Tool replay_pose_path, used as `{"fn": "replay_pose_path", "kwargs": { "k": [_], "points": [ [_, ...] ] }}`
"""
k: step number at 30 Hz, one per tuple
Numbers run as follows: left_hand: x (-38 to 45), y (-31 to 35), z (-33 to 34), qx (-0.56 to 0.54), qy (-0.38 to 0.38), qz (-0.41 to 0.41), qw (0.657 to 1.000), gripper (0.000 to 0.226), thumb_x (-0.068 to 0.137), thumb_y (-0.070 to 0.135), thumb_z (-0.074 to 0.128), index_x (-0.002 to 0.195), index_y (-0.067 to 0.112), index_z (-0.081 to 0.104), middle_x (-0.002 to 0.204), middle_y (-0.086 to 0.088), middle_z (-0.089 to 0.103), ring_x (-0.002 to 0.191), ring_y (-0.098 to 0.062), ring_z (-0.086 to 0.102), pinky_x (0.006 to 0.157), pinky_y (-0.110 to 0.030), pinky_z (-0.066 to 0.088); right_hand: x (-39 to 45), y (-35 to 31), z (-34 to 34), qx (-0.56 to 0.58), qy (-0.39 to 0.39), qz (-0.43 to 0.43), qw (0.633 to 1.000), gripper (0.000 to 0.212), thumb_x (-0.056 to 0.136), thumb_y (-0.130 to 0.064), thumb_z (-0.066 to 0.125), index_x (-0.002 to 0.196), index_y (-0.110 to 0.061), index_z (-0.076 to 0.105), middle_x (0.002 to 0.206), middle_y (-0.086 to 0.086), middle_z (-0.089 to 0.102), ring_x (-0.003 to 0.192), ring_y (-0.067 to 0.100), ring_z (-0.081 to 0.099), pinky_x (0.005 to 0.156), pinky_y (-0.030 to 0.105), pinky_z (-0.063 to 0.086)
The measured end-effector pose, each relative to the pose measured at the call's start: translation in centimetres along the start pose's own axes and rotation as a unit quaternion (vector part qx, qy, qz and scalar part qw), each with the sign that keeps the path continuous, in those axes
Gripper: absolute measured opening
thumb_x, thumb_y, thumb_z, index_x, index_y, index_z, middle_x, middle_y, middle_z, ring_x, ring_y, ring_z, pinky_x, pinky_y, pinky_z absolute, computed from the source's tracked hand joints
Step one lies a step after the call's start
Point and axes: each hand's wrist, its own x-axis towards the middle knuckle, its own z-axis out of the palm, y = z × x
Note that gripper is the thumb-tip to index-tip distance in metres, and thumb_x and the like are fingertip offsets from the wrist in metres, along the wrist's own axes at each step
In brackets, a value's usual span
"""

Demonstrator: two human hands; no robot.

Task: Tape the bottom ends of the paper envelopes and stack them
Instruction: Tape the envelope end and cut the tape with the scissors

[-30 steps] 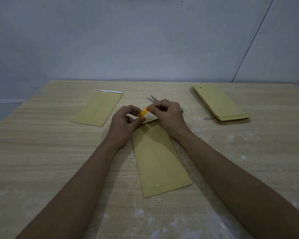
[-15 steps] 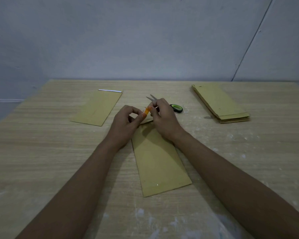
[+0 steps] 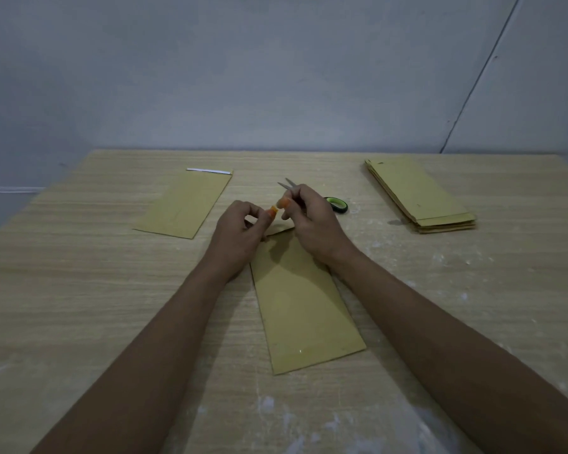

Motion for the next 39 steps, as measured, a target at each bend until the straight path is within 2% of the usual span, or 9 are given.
{"fn": "replay_pose_path", "kwargs": {
  "k": [4,10,13,17,20,25,32,36,39],
  "points": [
    [0.0,-0.3,-0.1,0.020,-0.007,0.004,1.000,0.020,0.096,0.036,0.062,0.083,0.020,0.060,0.099,-0.008,0.062,0.076,-0.023,0.063,0.058,-0.016,0.040,-0.1,-0.6,-0.4,0.097,-0.001,0.054,0.994,0.007,0.093,-0.003,0.061,0.095,-0.007,0.055,0.085,0.014,0.065,0.075,0.012,0.062,0.070,0.022,0.050],
    [-0.1,-0.2,0.2,0.026,-0.023,0.021,0.999,0.024,0.095,0.036,0.063,0.081,0.017,0.061,0.097,-0.002,0.057,0.072,-0.012,0.057,0.060,-0.012,0.040,0.0,-0.2,-0.9,0.020,0.027,0.025,0.999,0.035,0.084,-0.005,0.073,0.116,-0.007,0.060,0.079,0.004,0.072,0.076,0.015,0.067,0.084,0.039,0.054],
    [0.0,-0.4,0.3,0.035,-0.024,0.019,0.999,0.025,0.096,0.036,0.062,0.084,0.014,0.062,0.096,0.000,0.056,0.075,-0.010,0.056,0.064,-0.016,0.041,0.0,-0.1,-1.3,-0.021,0.036,-0.015,0.999,0.033,0.085,-0.004,0.073,0.117,-0.005,0.066,0.078,0.003,0.072,0.073,0.016,0.067,0.077,0.036,0.055],
    [0.1,-0.4,0.3,0.034,-0.021,0.019,0.999,0.025,0.097,0.036,0.061,0.080,0.017,0.060,0.094,0.002,0.055,0.078,-0.013,0.059,0.067,-0.023,0.041,0.2,-0.3,-1.7,-0.139,0.032,-0.156,0.977,0.022,0.087,0.000,0.068,0.109,-0.001,0.069,0.072,0.004,0.069,0.064,0.002,0.058,0.065,0.013,0.044],
    [0.1,-0.4,0.3,0.037,-0.013,0.019,0.999,0.027,0.096,0.036,0.062,0.078,0.015,0.059,0.094,-0.002,0.057,0.080,-0.017,0.058,0.071,-0.028,0.044,0.3,-0.3,-1.8,-0.143,0.041,-0.179,0.973,0.021,0.088,0.000,0.066,0.108,-0.001,0.069,0.074,0.006,0.070,0.066,0.011,0.065,0.065,0.025,0.052],
    [-0.1,-0.1,0.0,0.048,-0.011,0.015,0.999,0.040,0.095,0.044,0.060,0.076,0.009,0.060,0.085,-0.006,0.061,0.080,-0.020,0.059,0.072,-0.034,0.044,0.1,-0.3,-2.2,-0.058,0.031,-0.064,0.996,0.022,0.089,-0.003,0.067,0.110,-0.004,0.070,0.078,0.006,0.073,0.071,0.015,0.070,0.072,0.038,0.059],
    [-0.4,0.3,-0.2,-0.059,-0.038,-0.035,0.997,0.044,0.085,0.056,0.059,0.069,0.016,0.052,0.065,0.004,0.057,0.067,-0.015,0.054,0.070,-0.035,0.043,0.1,-0.8,-3.0,0.054,-0.003,0.114,0.992,0.023,0.082,-0.009,0.078,0.104,-0.006,0.073,0.073,0.010,0.072,0.068,0.013,0.069,0.060,0.019,0.049],
    [-0.4,0.5,-0.3,-0.081,-0.044,-0.033,0.995,0.054,0.077,0.061,0.062,0.077,0.008,0.054,0.077,-0.017,0.066,0.069,-0.015,0.056,0.069,-0.036,0.044,0.6,-1.0,-3.0,0.019,-0.025,0.168,0.985,0.016,0.081,-0.009,0.080,0.095,-0.005,0.074,0.073,0.009,0.074,0.067,0.016,0.073,0.060,0.021,0.053],
    [-0.4,0.5,-0.2,-0.080,-0.058,-0.034,0.995,0.044,0.080,0.059,0.065,0.076,0.017,0.053,0.093,-0.020,0.071,0.081,-0.025,0.065,0.076,-0.046,0.050,0.9,-1.2,-3.3,0.003,-0.046,0.183,0.982,0.006,0.085,-0.006,0.076,0.089,-0.002,0.074,0.074,0.011,0.073,0.068,0.017,0.073,0.062,0.023,0.056]
  ]
}}
